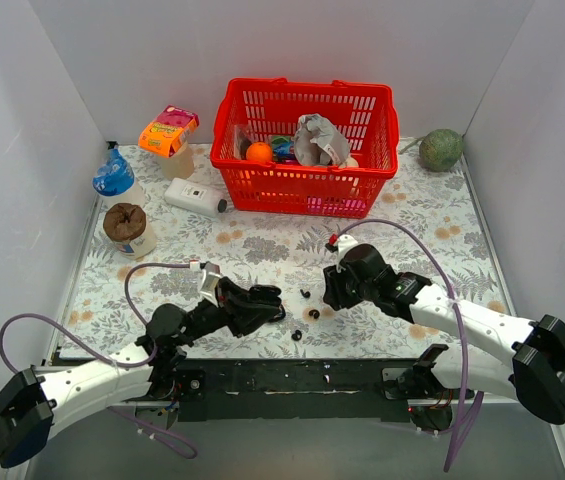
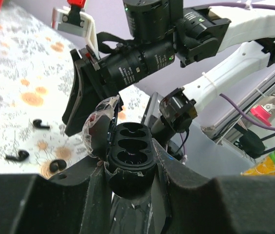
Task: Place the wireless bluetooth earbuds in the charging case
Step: Pick up the earbud from the center of the board.
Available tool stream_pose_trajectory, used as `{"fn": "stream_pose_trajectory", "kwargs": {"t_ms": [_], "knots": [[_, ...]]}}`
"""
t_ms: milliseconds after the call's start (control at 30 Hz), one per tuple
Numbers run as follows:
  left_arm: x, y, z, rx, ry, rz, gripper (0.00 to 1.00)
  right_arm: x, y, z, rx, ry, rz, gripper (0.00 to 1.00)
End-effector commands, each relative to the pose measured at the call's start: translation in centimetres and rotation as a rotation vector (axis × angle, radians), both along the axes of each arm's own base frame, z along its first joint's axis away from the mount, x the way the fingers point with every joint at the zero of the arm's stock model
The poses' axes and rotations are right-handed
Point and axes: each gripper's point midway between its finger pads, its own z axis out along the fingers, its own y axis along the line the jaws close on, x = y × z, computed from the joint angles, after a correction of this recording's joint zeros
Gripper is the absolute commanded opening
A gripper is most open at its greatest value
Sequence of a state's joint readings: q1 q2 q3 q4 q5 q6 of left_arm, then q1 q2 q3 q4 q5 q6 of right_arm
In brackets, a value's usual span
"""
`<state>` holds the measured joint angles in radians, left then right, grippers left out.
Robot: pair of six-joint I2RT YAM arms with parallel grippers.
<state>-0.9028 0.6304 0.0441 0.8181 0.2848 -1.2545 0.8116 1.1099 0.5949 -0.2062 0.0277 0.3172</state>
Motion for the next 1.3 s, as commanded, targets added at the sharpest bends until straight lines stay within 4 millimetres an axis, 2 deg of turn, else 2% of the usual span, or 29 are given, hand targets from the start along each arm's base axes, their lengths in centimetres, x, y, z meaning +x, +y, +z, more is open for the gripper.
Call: {"fn": "stream_pose_trajectory", "kwargs": {"t_ms": [0,133,333,367,400,433,567,633,733,833,1000,1267], "knots": [[-0.4,-1.0,1.0,-0.038,0.076,-0.050,0.00,0.0,0.0,-0.6,0.018,-0.003,-0.009,0.43],[-0.8,-1.0,1.2,-0.097,0.145,-0.074,0.00,0.1,0.7,-0.1,0.067,-0.019,-0.007,0.41],[-1.1,-0.7,1.6,-0.114,0.135,-0.082,0.00,0.9,1.5,0.5,0.073,-0.026,-0.004,0.40],[-1.0,-0.9,1.2,-0.086,0.144,-0.076,0.00,0.9,1.5,0.3,0.065,-0.024,0.000,0.40],[-1.0,-0.9,1.0,-0.070,0.134,-0.073,0.00,0.1,2.1,0.3,0.086,0.002,0.048,0.40],[-1.0,-0.7,1.2,-0.054,0.068,-0.063,0.00,-0.1,2.2,0.2,0.088,0.013,0.061,0.41],[-0.1,-0.3,-0.3,0.022,0.028,0.007,0.00,-2.3,2.5,-1.2,0.067,0.062,0.143,0.54],[0.2,-0.2,-0.7,0.048,0.014,0.025,0.00,-2.7,2.7,-1.3,0.053,0.055,0.159,0.61],[0.4,-0.2,-1.1,0.070,0.020,0.036,0.00,-3.1,3.0,-1.5,0.025,0.046,0.168,0.66],[0.5,-0.2,-1.3,0.079,0.027,0.044,0.00,-2.6,2.9,-1.9,0.000,0.054,0.128,0.66],[0.4,0.1,-0.4,0.057,0.016,0.053,0.00,-1.5,2.3,-2.3,-0.005,0.049,0.029,0.61],[0.2,0.4,-0.5,0.068,0.007,0.054,0.00,-1.0,2.5,-2.8,-0.015,0.074,0.003,0.58]]}}
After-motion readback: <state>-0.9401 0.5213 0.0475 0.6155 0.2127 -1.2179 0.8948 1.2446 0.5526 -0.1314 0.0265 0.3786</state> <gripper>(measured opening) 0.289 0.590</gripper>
